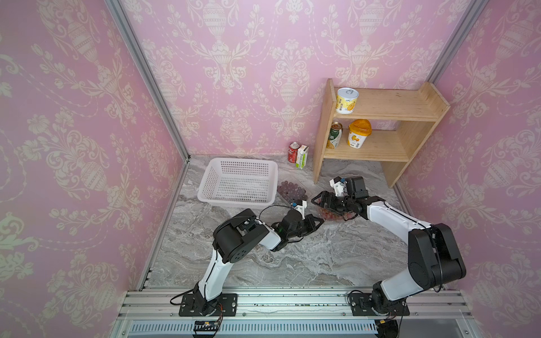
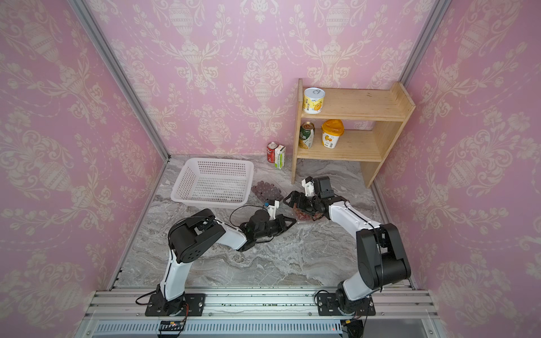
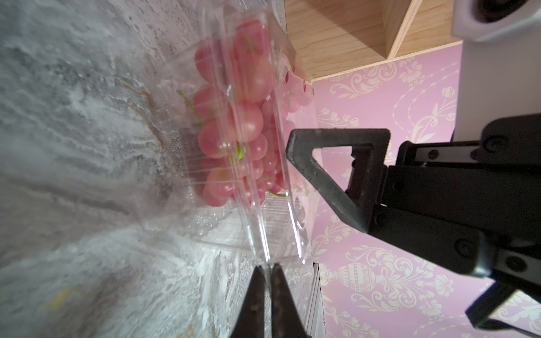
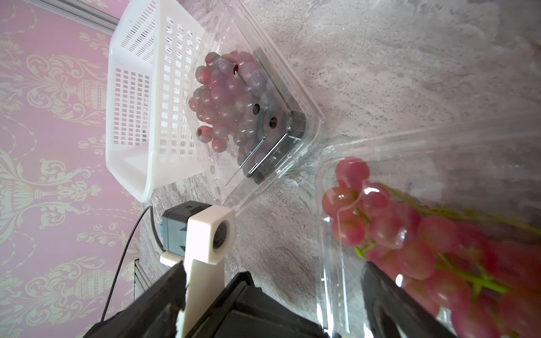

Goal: Pack grapes into containers
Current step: Close the packing box at the center of the board.

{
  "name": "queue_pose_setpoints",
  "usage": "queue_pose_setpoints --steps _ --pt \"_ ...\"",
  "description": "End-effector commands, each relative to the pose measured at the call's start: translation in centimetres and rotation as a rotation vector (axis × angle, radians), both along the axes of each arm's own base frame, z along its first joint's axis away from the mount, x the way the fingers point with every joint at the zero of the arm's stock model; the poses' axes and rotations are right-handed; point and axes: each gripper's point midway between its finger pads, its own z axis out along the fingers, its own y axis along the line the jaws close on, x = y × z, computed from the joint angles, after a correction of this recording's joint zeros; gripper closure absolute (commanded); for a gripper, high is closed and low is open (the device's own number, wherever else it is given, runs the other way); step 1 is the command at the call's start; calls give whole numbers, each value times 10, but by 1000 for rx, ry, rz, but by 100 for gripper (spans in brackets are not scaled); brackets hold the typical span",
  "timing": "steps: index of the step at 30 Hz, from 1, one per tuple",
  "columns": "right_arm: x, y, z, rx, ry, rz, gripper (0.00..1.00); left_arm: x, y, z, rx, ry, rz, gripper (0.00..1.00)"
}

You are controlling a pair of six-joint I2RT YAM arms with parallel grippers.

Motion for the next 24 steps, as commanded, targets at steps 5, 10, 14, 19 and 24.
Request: queue_pose_setpoints --steps 5,10,14,19,24 --pt "-12 -3 -6 -16 55 -2 5 2 -3 -16 41 12 10 100" --pt "-11 -2 4 -14 39 0 5 2 0 -19 48 18 15 100" --pt "-11 -4 16 -17 19 0 5 2 0 -19 54 16 14 100" --pt "-14 -7 39 -29 -29 -1 5 2 2 -20 59 17 18 100" --pt "-21 -10 48 -38 -42 -2 4 3 6 -19 72 18 26 100"
